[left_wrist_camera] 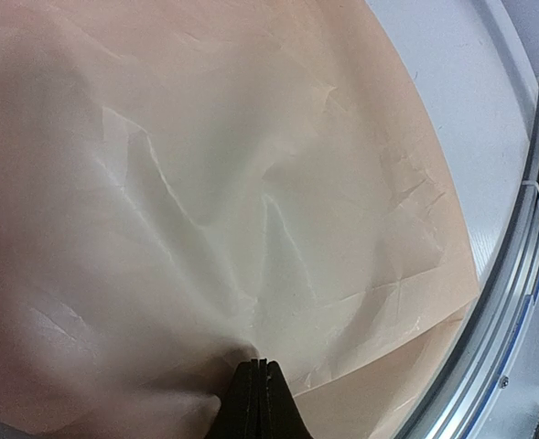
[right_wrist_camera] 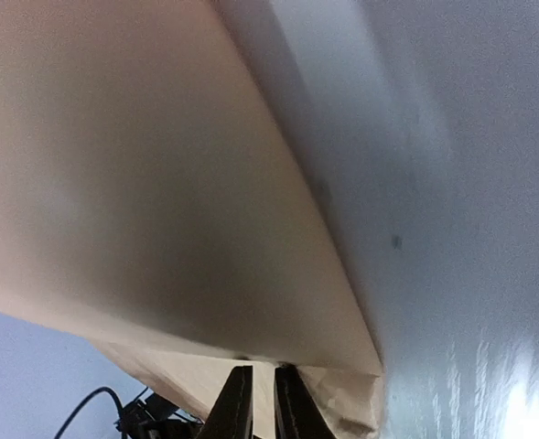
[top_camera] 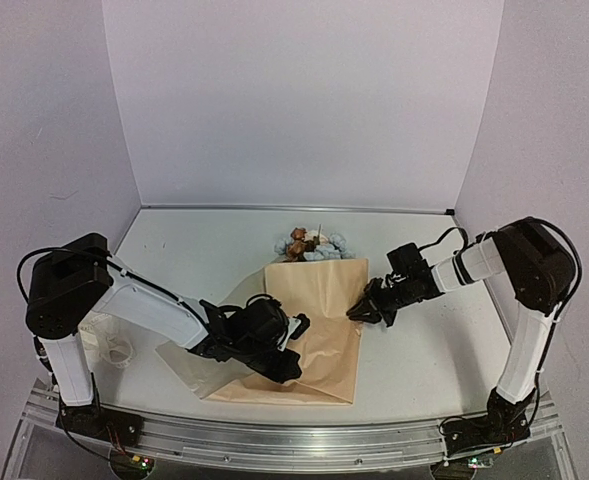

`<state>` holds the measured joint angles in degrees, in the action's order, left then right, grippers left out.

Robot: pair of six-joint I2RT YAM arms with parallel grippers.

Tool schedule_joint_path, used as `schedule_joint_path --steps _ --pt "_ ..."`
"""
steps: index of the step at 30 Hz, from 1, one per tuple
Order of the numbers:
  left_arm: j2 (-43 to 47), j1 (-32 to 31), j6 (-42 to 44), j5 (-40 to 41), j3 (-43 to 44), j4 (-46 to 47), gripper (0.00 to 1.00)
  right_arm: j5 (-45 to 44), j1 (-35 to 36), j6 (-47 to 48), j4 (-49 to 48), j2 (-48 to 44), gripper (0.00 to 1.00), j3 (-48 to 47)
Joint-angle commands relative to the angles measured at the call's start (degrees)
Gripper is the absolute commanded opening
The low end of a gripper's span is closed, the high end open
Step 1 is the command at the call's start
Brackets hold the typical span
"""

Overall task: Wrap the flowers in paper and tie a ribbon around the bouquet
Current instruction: Press the fold line on the 2/3-folded wrapping paper.

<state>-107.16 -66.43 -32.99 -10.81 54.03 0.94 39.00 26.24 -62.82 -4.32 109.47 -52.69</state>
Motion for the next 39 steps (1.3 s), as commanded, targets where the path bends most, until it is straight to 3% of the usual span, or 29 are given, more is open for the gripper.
schedule_joint_path --steps 1,22,32,39 --pt "-2.3 0.1 0.8 1.3 0.2 -7.1 0.00 -0.1 -3.2 -2.0 -0.6 3.6 0.10 -5.0" --pt "-1.7 0.9 1.8 1.5 0.8 -8.6 0.00 1.8 -13.2 -5.4 3.2 16.7 0.10 -23.2" --pt "1.5 1.4 2.8 4.6 2.9 -11.1 0.02 2.8 -13.6 5.9 21.1 5.9 0.14 -29.0" --pt "6.4 1.8 0.7 6.9 5.8 -12.8 0.15 -0.6 -8.9 18.3 31.7 -10.4 0.26 -19.6"
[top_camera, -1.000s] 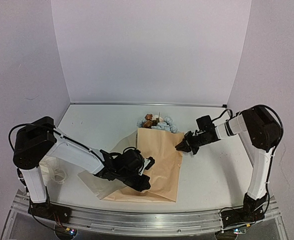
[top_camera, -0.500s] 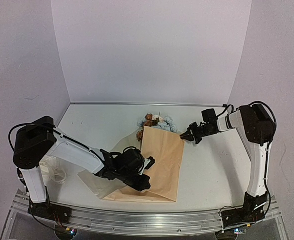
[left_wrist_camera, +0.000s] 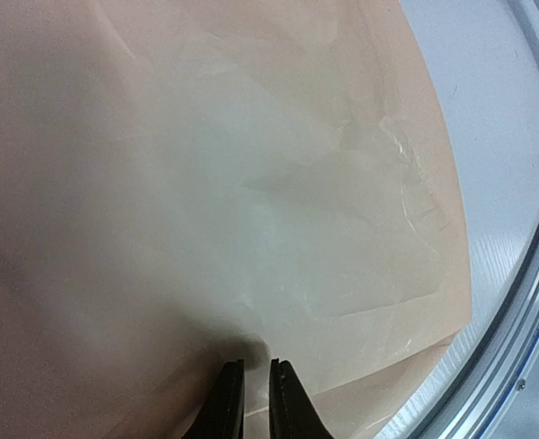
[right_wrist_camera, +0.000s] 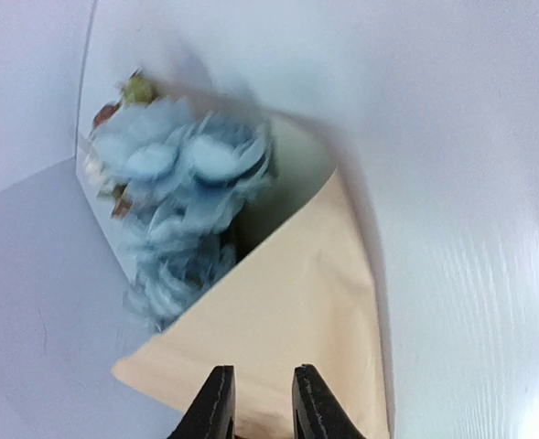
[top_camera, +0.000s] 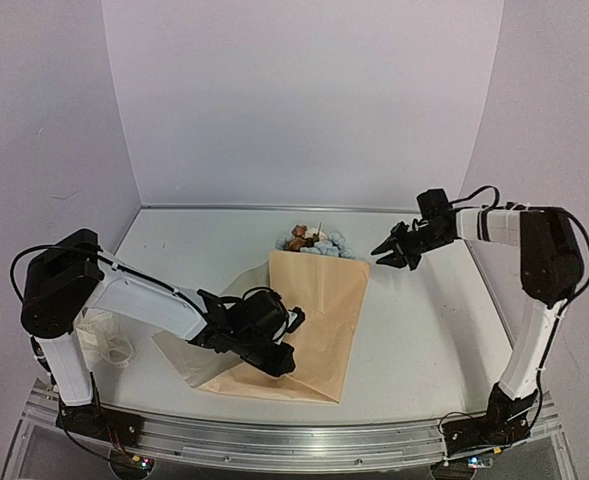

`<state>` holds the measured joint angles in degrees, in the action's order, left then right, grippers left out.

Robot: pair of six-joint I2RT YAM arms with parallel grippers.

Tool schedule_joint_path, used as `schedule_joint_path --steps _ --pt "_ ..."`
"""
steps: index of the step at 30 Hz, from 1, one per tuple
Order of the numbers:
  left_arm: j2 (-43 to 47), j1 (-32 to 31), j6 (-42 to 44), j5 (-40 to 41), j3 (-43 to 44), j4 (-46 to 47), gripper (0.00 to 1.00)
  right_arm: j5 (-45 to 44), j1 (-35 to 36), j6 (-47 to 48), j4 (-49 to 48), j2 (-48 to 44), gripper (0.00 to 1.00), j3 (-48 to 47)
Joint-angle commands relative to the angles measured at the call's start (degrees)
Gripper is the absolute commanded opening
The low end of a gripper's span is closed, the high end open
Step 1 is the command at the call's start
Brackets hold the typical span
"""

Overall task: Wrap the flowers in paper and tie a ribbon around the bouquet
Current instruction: Press the fold line on the 2/3-folded wrapping paper.

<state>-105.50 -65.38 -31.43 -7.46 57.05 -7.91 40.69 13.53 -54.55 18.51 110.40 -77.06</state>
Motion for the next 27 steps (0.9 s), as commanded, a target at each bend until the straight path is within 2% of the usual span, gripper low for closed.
schedule_joint_path --steps 1,5,10,14,19,23,27 --pt "5.6 0.7 -1.7 3.7 2.8 -4.2 0.17 -3.5 5.2 11.7 10.2 -13.7 0.27 6.9" --pt "9.6 0.7 -5.6 4.6 2.1 -6.0 0.23 -6.3 12.2 12.9 11.0 -20.9 0.25 15.0" --pt "15.5 0.7 -13.1 5.0 -3.2 -8.5 0.22 -10.0 24.4 11.9 8.4 -22.9 0.22 19.3" --pt "20.3 0.4 -18.9 3.2 -9.2 -7.6 0.19 -11.6 32.5 8.2 2.2 -19.7 0.19 20.4" --pt "22.6 -0.5 -23.6 1.6 -14.5 -5.4 0.16 -12.3 39.6 6.4 -0.8 -13.3 0.18 17.6" --pt "23.1 -1.6 -26.5 1.0 -17.0 -1.9 0.17 -12.8 43.3 5.4 -2.7 -9.2 0.18 15.9" --pt "20.0 -2.4 -26.3 -0.3 -16.2 0.7 0.17 -12.6 44.6 4.0 -4.0 -5.8 0.18 14.1"
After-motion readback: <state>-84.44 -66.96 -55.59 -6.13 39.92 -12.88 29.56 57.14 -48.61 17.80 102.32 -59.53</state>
